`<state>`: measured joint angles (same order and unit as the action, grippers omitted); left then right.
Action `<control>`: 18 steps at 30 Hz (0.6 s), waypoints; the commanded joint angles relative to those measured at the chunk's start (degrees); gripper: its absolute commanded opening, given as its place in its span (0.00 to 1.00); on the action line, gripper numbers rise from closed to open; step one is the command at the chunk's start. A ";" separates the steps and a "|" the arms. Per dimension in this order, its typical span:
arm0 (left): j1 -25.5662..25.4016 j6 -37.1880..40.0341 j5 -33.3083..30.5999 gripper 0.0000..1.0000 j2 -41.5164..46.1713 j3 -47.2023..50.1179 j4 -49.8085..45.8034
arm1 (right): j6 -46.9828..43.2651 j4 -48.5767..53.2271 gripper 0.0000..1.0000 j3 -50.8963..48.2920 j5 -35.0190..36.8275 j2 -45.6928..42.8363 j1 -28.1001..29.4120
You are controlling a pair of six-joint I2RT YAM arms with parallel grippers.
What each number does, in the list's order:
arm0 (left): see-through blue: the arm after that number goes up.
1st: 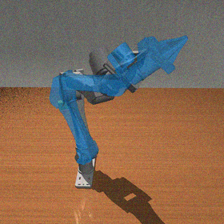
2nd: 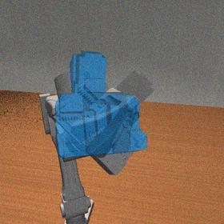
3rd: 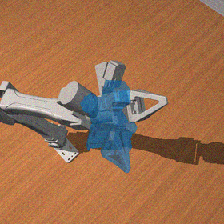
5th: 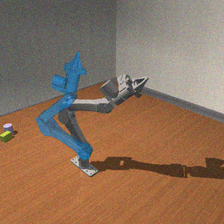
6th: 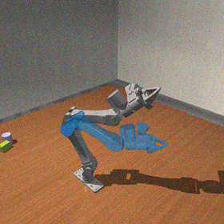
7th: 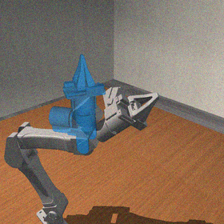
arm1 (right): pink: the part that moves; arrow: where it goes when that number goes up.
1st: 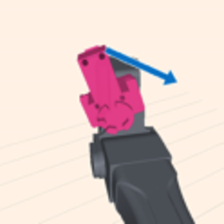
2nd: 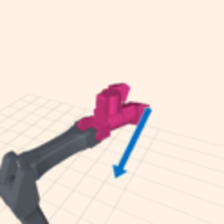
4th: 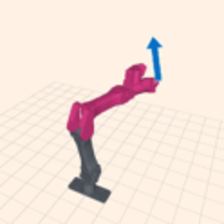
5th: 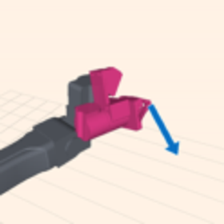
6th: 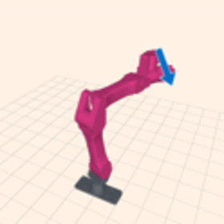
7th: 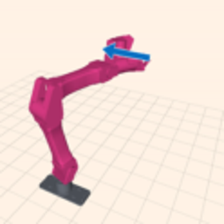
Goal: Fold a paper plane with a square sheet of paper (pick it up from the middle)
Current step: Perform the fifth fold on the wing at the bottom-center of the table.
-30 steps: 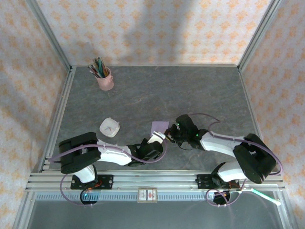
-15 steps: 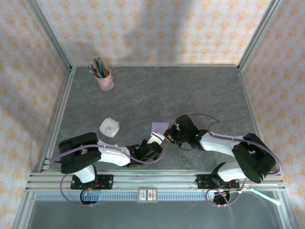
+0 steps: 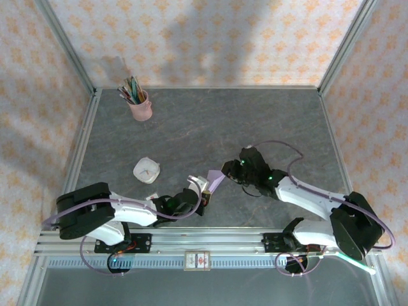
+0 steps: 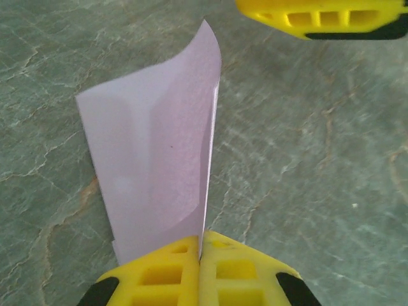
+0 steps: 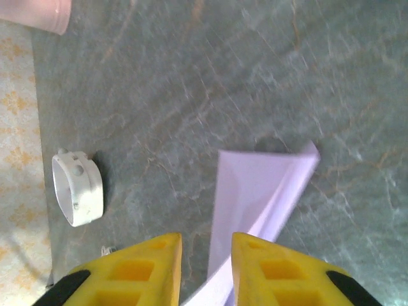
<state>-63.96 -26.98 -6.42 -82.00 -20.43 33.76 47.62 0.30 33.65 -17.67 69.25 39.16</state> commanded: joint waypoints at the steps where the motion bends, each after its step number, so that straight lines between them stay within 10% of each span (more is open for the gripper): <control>1: 1.47 -4.45 5.23 0.00 1.49 2.41 7.50 | -7.38 3.25 0.27 2.08 4.39 -1.06 -0.40; 18: 3.41 -11.78 11.53 0.00 -4.09 5.18 16.57 | -10.75 2.34 0.27 1.37 3.08 -0.41 -0.40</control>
<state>-60.97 -37.54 3.92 -84.75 -15.42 47.22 38.17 2.20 34.87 -15.59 69.12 39.16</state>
